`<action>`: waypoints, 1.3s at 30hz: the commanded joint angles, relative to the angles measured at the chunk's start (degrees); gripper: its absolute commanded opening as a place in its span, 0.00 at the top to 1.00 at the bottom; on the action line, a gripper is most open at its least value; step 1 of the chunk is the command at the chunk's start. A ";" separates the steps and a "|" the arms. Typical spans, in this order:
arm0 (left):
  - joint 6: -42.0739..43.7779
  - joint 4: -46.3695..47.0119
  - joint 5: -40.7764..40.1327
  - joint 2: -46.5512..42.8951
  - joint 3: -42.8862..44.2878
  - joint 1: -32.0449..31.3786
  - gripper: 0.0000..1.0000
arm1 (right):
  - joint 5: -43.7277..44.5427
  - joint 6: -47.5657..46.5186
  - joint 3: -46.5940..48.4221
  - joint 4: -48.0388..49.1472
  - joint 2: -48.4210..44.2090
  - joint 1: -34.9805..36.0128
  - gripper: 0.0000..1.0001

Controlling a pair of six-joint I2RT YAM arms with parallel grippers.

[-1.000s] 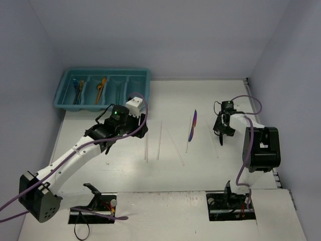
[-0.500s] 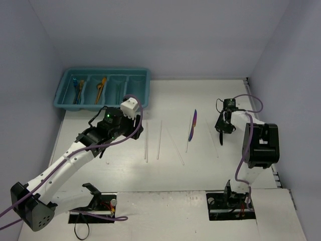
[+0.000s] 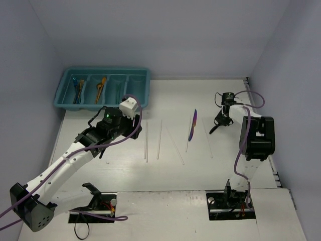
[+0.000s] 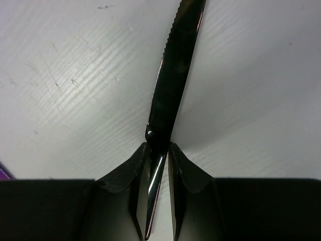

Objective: Sort the eating utensils into containers

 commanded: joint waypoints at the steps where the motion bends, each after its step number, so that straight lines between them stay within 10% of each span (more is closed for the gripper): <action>1: 1.16 1.76 -0.76 -1.29 0.54 0.24 0.47 | 0.91 4.71 2.43 -1.95 2.78 0.70 0.85; 16: 0.66 1.76 -0.59 -1.63 0.27 0.24 0.47 | 3.51 -1.25 -0.67 -6.11 3.88 1.06 0.70; 27: 0.45 1.86 -0.49 -1.82 0.01 0.25 0.47 | 4.53 -1.77 2.79 -12.22 7.08 1.06 1.00; 39: -6.30 6.56 6.12 -1.24 -1.01 0.04 0.47 | 2.30 -7.44 5.14 -11.26 -1.39 4.78 1.00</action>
